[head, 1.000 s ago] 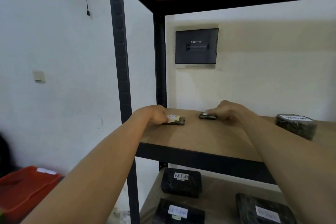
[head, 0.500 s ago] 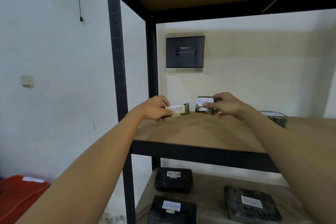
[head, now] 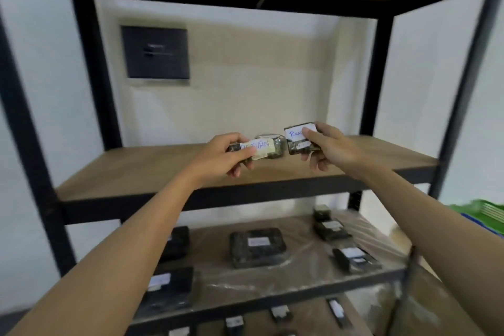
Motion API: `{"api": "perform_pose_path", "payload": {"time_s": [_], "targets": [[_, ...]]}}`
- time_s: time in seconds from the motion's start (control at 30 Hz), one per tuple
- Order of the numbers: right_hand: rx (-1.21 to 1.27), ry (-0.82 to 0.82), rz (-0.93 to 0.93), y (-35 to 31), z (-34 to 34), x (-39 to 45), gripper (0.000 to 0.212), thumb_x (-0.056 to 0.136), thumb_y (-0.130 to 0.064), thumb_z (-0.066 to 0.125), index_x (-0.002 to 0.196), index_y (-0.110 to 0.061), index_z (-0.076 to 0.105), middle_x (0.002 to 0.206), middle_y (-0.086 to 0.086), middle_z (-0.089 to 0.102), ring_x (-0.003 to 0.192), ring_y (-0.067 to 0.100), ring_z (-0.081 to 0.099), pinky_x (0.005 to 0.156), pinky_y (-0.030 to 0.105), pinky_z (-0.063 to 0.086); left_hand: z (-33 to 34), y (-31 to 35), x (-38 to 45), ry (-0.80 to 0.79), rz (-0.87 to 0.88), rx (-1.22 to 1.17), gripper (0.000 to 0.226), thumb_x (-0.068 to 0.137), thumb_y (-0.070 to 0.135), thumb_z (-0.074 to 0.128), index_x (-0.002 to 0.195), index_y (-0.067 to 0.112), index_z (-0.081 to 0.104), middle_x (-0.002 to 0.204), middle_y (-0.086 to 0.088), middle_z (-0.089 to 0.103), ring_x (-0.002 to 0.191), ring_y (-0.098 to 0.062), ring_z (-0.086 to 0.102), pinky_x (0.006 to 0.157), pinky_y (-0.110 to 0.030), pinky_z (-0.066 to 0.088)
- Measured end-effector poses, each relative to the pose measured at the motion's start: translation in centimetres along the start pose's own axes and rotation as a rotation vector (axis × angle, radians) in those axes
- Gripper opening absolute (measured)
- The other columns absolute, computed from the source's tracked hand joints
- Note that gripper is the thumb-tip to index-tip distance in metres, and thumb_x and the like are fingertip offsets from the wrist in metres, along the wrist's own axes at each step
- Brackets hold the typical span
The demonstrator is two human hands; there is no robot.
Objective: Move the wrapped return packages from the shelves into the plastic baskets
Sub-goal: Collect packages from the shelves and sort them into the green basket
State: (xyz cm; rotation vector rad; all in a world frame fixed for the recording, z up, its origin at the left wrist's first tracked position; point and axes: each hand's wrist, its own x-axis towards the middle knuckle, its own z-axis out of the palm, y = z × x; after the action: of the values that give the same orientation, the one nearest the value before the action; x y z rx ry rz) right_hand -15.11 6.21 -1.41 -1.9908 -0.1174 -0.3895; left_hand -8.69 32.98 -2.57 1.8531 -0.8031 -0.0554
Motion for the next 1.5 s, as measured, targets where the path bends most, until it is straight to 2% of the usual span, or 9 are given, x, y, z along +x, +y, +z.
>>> {"api": "perform_pose_path", "payload": {"time_s": [0.17, 0.33, 0.57, 0.73, 0.9, 1.03, 1.2, 1.4, 1.5], "targets": [[-0.004, 0.153, 0.085, 6.5, -10.1, -8.0, 0.026, 0.109, -0.039, 0.044, 0.1, -0.017, 0.054, 0.063, 0.005, 0.058, 0.044, 0.024, 0.052, 0.039, 0.026, 0.031, 13.5, 2.3, 2.0, -0.168, 0.002, -0.037, 0.019, 0.101, 0.024, 0.061, 0.113, 0.01, 0.065, 0.072, -0.006, 0.07, 0.052, -0.016, 0.048, 0.048, -0.023, 0.04], [-0.004, 0.287, 0.232, 14.8, -22.3, -18.1, 0.028, 0.109, -0.036, 0.045, 0.107, -0.009, 0.052, 0.064, 0.005, 0.053, 0.046, 0.022, 0.046, 0.048, 0.031, 0.03, 29.6, 4.5, 2.7, -0.307, -0.002, -0.02, 0.019, 0.101, 0.029, 0.061, 0.11, 0.014, 0.066, 0.071, -0.004, 0.07, 0.056, -0.018, 0.05, 0.05, -0.026, 0.041], [-0.043, 0.415, 0.379, 24.6, -39.6, -32.1, 0.023, 0.109, -0.033, 0.046, 0.1, -0.013, 0.053, 0.068, 0.008, 0.051, 0.05, 0.02, 0.045, 0.043, 0.027, 0.033, 51.4, 6.6, 2.1, -0.353, -0.101, -0.064, 0.021, 0.1, 0.032, 0.062, 0.106, 0.012, 0.067, 0.069, -0.004, 0.07, 0.053, -0.017, 0.051, 0.048, -0.026, 0.04], [-0.03, 0.42, 0.473, 31.0, -47.4, -37.3, 0.023, 0.109, -0.033, 0.047, 0.097, -0.014, 0.051, 0.064, 0.005, 0.051, 0.046, 0.018, 0.044, 0.042, 0.025, 0.032, 62.2, 7.3, 3.2, -0.394, -0.182, -0.044, 0.023, 0.101, 0.031, 0.061, 0.107, 0.01, 0.067, 0.074, -0.008, 0.069, 0.053, -0.017, 0.05, 0.046, -0.026, 0.039], [-0.066, 0.384, 0.497, 37.6, -53.2, -36.8, 0.037, 0.108, -0.039, 0.047, 0.11, -0.003, 0.054, 0.074, 0.012, 0.058, 0.053, 0.022, 0.052, 0.042, 0.026, 0.036, 69.8, 7.1, 7.6, -0.378, -0.228, -0.032, 0.017, 0.101, 0.029, 0.059, 0.107, 0.015, 0.067, 0.074, -0.005, 0.07, 0.057, -0.015, 0.052, 0.051, -0.026, 0.04], [-0.097, 0.32, 0.509, 42.8, -57.7, -34.0, 0.035, 0.108, -0.037, 0.047, 0.111, -0.003, 0.056, 0.076, 0.013, 0.062, 0.055, 0.022, 0.057, 0.044, 0.029, 0.038, 75.8, 5.0, 13.1, -0.359, -0.269, -0.051, 0.016, 0.101, 0.027, 0.059, 0.106, 0.015, 0.068, 0.073, -0.005, 0.069, 0.052, -0.012, 0.051, 0.049, -0.023, 0.04], [-0.131, 0.22, 0.54, 50.2, -64.7, -28.3, 0.026, 0.107, -0.04, 0.05, 0.109, -0.015, 0.057, 0.068, 0.004, 0.069, 0.057, 0.025, 0.064, 0.046, 0.029, 0.036, 83.0, 0.7, 21.5, -0.306, -0.357, -0.098, 0.015, 0.101, 0.026, 0.059, 0.108, 0.015, 0.067, 0.077, -0.009, 0.069, 0.048, -0.01, 0.05, 0.046, -0.022, 0.04], [-0.178, 0.088, 0.615, 58.1, -72.1, -20.5, 0.03, 0.105, -0.046, 0.051, 0.115, -0.018, 0.056, 0.085, 0.009, 0.07, 0.064, 0.025, 0.071, 0.046, 0.028, 0.041, 88.3, -2.7, 29.7, -0.257, -0.452, -0.072, 0.019, 0.102, 0.026, 0.058, 0.113, 0.012, 0.065, 0.077, -0.009, 0.069, 0.047, -0.011, 0.049, 0.045, -0.022, 0.041], [-0.16, 0.035, 0.656, 62.3, -74.4, -17.1, 0.028, 0.104, -0.046, 0.052, 0.12, -0.024, 0.056, 0.092, 0.003, 0.064, 0.066, 0.023, 0.071, 0.047, 0.027, 0.044, 90.4, -4.2, 33.1, -0.243, -0.496, -0.063, 0.019, 0.102, 0.025, 0.058, 0.112, 0.011, 0.065, 0.077, -0.009, 0.068, 0.046, -0.011, 0.048, 0.046, -0.022, 0.041]]}}
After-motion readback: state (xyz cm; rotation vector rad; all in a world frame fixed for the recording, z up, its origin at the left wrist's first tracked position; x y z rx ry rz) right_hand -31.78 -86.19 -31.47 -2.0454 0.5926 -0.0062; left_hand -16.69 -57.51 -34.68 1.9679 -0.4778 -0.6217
